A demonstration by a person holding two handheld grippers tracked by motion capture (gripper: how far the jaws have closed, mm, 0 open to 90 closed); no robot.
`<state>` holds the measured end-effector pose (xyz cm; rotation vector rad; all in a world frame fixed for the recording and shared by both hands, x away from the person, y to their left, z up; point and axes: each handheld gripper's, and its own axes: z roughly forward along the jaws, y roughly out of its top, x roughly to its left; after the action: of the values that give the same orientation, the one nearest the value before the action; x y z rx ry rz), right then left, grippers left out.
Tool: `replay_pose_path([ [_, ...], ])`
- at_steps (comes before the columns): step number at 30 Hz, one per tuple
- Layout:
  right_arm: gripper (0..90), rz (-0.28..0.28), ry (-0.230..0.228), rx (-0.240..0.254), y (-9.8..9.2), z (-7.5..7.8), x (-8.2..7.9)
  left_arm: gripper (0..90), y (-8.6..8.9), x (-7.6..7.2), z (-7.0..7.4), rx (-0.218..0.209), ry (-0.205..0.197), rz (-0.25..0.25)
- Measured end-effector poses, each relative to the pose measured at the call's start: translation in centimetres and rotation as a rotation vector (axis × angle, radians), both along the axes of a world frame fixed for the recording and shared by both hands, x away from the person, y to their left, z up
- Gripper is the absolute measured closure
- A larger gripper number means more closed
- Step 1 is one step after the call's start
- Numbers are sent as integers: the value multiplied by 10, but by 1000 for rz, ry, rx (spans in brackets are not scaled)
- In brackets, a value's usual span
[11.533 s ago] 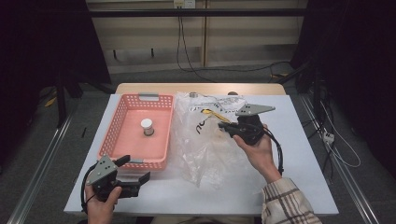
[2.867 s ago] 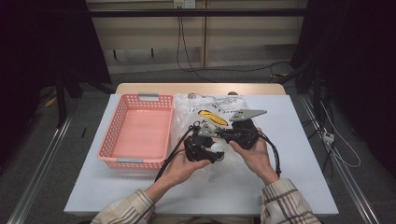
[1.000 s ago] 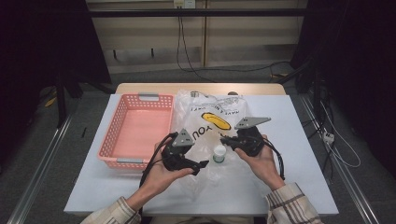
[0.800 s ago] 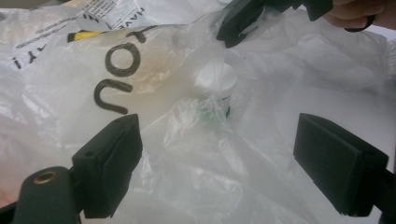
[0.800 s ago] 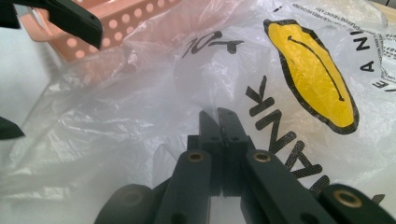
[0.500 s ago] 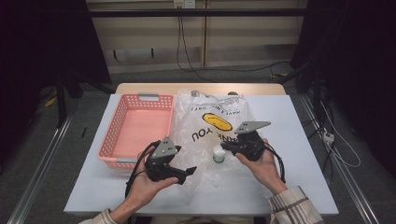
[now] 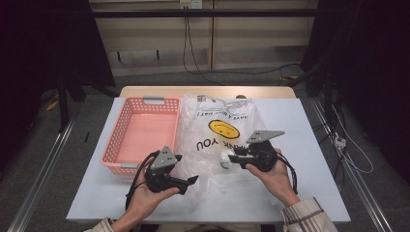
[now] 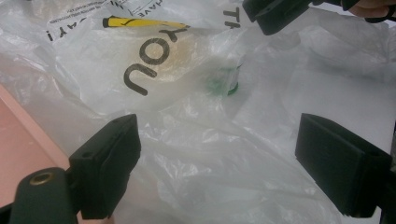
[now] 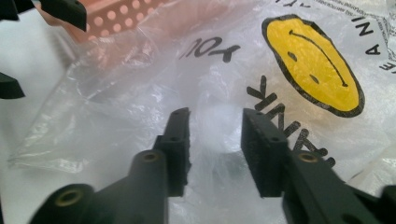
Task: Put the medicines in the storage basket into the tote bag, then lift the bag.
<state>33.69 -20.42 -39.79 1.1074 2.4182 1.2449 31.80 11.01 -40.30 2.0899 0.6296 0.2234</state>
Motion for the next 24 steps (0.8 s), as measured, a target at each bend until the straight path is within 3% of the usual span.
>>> replay_pose_path([
  [8,301,-34,-41,-10,-3,4,-6,128,14,0,4,-26,-25,53],
  [12,206,-69,-68,-7,-8,8,-12,116,19,-2,6,-44,-30,61],
  [24,167,-184,-87,-16,-40,10,-27,112,32,-7,4,-40,-11,40],
])
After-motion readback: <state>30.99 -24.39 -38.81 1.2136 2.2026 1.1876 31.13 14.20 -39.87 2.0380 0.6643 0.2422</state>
